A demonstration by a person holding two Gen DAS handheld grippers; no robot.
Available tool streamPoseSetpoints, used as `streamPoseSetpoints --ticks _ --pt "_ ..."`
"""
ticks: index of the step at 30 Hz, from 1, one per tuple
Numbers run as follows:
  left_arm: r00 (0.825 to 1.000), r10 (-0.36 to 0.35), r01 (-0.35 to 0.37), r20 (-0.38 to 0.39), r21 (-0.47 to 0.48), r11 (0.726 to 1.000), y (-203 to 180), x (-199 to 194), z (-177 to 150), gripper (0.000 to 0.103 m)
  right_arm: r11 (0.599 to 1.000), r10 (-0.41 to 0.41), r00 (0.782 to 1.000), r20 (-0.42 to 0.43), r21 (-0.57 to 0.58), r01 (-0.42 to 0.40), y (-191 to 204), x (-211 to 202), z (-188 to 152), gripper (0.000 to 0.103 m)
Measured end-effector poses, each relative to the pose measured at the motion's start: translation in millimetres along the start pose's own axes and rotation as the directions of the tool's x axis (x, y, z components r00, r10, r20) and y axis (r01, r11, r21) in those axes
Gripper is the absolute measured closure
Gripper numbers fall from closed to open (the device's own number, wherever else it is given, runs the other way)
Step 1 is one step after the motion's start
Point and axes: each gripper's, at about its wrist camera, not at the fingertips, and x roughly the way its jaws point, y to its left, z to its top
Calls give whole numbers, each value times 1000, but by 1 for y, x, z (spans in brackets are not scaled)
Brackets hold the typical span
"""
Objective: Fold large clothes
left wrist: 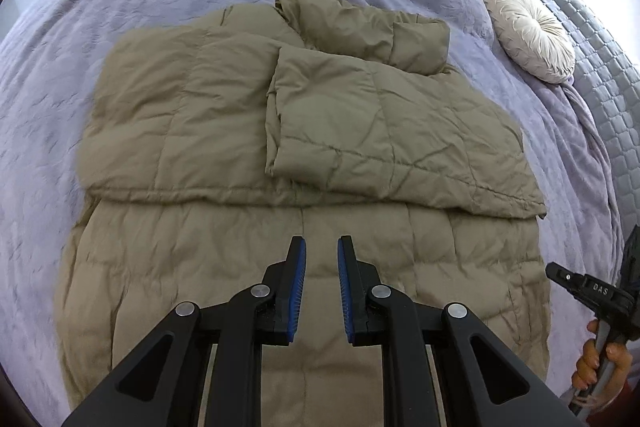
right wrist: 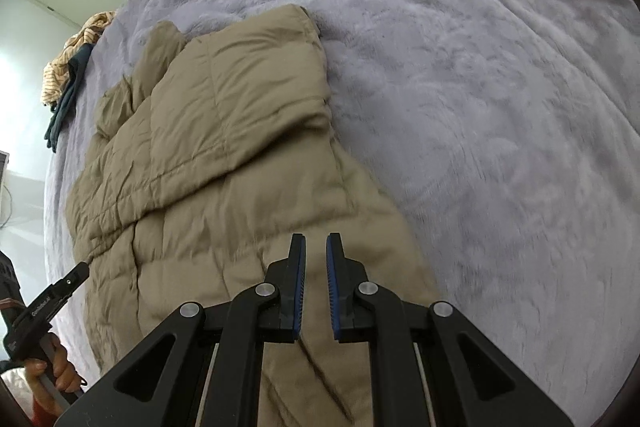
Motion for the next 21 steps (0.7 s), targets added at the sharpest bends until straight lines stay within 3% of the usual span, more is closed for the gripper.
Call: streamPoseSetpoints --ticks 1,3,5,9,15,21 --pt "1000 -4 4 1 -6 1000 -2 -2 -3 80 1000 4 1000 -4 0 -4 -1 -1 -2 91" --pt "1000 11 -10 17 -18 1000 -5 -9 -7 16 1000 13 1000 -10 -1 -13 -3 -5 -7 91" --pt "998 16 -15 57 -15 1000 -10 -17 -11 12 1000 18 1000 -15 -3 -18 -5 -8 -11 91" --pt "998 46 -46 41 1 999 -21 -23 -19 12 999 36 999 -27 3 -36 -9 -11 -19 88" --pt "993 117 -118 34 28 993 -31 -39 -33 9 999 45 997 -59 28 -43 -10 -15 -29 70" --pt "989 145 -145 5 25 989 -33 -58 -49 9 998 59 996 -64 38 -56 -2 -28 -40 43"
